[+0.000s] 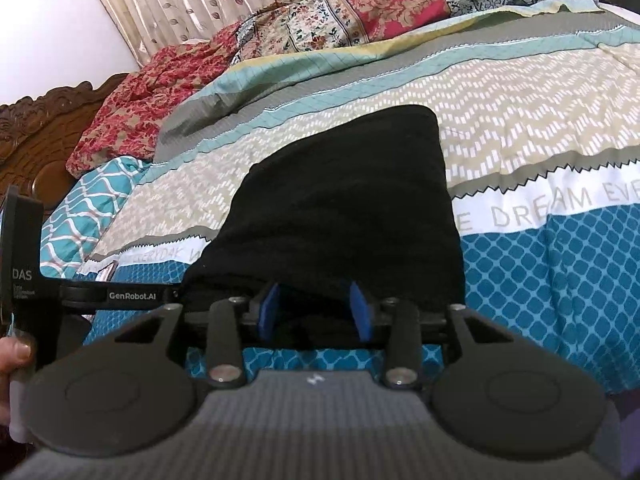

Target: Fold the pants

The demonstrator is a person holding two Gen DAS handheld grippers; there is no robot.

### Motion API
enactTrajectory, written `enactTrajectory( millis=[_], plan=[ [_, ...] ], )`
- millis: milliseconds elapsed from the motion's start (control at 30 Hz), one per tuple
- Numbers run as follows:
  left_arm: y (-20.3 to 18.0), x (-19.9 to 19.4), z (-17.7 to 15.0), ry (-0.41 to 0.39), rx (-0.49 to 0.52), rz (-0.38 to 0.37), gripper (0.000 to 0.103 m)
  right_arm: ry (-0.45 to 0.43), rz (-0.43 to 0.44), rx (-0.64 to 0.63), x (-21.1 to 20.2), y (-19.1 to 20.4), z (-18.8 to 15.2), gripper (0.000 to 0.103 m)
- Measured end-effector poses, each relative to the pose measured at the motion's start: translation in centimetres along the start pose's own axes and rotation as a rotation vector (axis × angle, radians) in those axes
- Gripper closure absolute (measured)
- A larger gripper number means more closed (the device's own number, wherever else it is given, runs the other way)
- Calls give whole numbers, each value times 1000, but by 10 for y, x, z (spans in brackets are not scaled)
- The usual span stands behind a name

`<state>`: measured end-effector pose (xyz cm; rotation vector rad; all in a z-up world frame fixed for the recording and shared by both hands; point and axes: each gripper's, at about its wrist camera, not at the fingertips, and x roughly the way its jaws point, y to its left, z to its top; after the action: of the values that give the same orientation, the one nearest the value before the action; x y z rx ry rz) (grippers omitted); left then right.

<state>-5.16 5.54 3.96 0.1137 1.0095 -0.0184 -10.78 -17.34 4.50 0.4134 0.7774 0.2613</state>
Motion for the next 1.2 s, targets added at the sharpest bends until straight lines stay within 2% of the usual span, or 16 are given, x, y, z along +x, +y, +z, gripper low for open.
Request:
enactTrajectory(
  millis=[500, 1200],
  plan=[
    [2, 5, -4, 14, -3, 6, 18, 34, -3, 13, 7, -6, 0, 57],
    [5, 12, -7, 27, -3, 22, 11, 61, -9, 68, 10, -7, -8, 55]
  ],
)
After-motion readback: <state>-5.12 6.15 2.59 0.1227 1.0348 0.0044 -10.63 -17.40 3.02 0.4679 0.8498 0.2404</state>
